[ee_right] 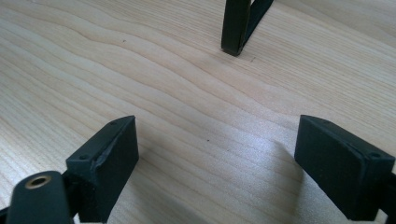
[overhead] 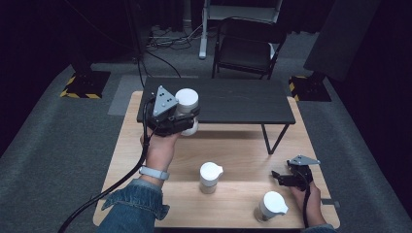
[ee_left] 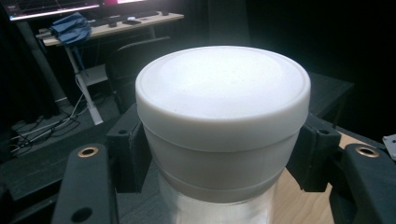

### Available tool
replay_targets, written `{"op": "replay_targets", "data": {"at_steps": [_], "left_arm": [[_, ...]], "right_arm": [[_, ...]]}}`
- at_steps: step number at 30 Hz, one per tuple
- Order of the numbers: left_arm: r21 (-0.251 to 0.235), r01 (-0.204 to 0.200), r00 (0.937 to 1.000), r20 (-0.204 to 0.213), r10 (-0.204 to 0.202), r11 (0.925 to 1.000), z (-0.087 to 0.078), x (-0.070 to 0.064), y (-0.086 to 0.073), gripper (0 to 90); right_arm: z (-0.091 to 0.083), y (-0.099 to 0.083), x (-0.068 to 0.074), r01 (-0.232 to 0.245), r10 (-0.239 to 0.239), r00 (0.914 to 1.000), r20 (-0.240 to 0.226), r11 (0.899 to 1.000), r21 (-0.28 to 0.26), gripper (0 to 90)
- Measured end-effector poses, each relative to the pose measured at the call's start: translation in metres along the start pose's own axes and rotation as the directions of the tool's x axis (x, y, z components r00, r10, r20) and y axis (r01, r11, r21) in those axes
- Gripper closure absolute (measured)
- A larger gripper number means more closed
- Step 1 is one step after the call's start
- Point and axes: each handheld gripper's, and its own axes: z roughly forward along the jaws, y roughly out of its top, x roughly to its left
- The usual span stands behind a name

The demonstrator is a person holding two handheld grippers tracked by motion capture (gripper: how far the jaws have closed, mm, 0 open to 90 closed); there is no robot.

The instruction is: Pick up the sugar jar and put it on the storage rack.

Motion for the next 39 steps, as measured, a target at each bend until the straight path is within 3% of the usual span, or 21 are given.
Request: {"op": "replay_targets", "data": {"at_steps": [7, 19, 31, 39], "left_arm": [[0.016, -0.018, 0.9995, -0.024, 0.019, 0.9997, 0.006, 0.005, 0.009, 33.9], [0.000, 0.011, 0.9992, -0.040, -0.011, 0.9999, 0.015, 0.023, 0.018, 33.8], [-0.012, 0.059, 0.9968, -0.054, -0.059, 0.9982, 0.026, 0.037, 0.014, 33.8], [-0.006, 0.065, 0.9945, -0.082, -0.066, 0.9978, 0.032, 0.040, 0.011, 33.8]], "right_arm": [[0.000, 0.000, 0.000, 0.000, 0.000, 1.0000, -0.002, 1.000, 0.001, 13.4], [0.000, 0.000, 0.000, 0.001, -0.001, 1.0000, -0.004, 1.000, 0.001, 13.4], [0.000, 0.000, 0.000, 0.000, 0.000, 1.0000, -0.004, 1.000, 0.001, 13.5], [0.000, 0.000, 0.000, 0.000, 0.000, 1.0000, -0.005, 1.000, 0.001, 13.4]]}}
